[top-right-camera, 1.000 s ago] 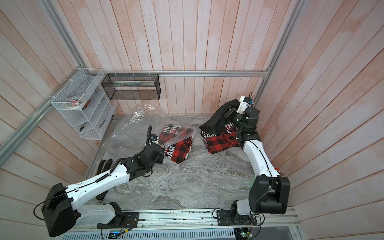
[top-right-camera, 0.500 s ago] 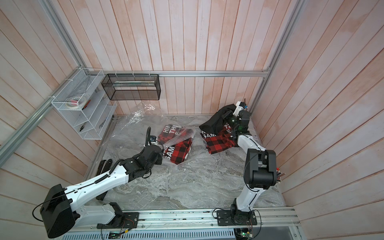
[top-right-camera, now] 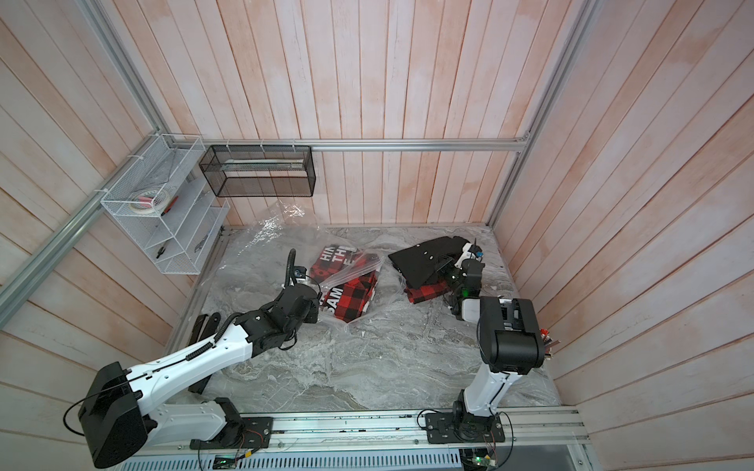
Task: Take the shirt out of the vacuum bag
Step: Place the shirt at the center of the board.
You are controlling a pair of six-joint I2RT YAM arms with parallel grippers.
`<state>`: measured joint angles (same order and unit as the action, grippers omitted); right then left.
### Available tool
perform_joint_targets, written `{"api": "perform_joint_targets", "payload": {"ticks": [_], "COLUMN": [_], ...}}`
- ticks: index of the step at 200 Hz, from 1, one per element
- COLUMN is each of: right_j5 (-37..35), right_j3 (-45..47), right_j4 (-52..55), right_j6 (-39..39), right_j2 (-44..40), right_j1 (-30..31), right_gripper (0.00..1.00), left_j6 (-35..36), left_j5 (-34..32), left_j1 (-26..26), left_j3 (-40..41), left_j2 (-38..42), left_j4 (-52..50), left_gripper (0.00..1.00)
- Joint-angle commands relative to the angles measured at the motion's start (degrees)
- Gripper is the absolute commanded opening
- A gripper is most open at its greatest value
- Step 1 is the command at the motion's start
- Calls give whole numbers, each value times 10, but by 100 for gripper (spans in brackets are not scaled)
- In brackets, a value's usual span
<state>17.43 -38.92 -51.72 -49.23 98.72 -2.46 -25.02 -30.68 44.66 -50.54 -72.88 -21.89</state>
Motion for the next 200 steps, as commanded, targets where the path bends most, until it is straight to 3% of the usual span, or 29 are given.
{"api": "perform_joint_targets", "payload": {"ticks": [1,28,86,107,126,154,188,200], "right_j5": [-62,-104,-116,-118,-134,-150,-139,-127], "right_j3": [44,77,116,117,128,143,145,135], "right_j4": [-45,-9,38,64,87,113,160,182], "right_j6": [11,15,-31,-24,-24,-11,27,49], "right_j2": [-42,-48,-43,-60,-89,-147,-239,-266], "right_j1": [-2,-2,-2,-2,-2,-2,6,22], "right_gripper": [0,0,0,20,44,63,77,89], "left_j6": [3,8,7,4,-3,-7,-11,-6], "left_j5": [-12,-7,-12,-4,0,14,4,6], "left_j1": [-5,-5,-6,-5,-5,-5,-5,-5], "left_j3": [-2,-6,-4,-2,-4,-9,-13,-13], "left_j2": [15,17,23,25,22,16,21,23], "left_j4": [-16,-21,-18,-11,-9,-8,-2,5], "left_gripper": [0,0,0,0,0,0,0,0]}}
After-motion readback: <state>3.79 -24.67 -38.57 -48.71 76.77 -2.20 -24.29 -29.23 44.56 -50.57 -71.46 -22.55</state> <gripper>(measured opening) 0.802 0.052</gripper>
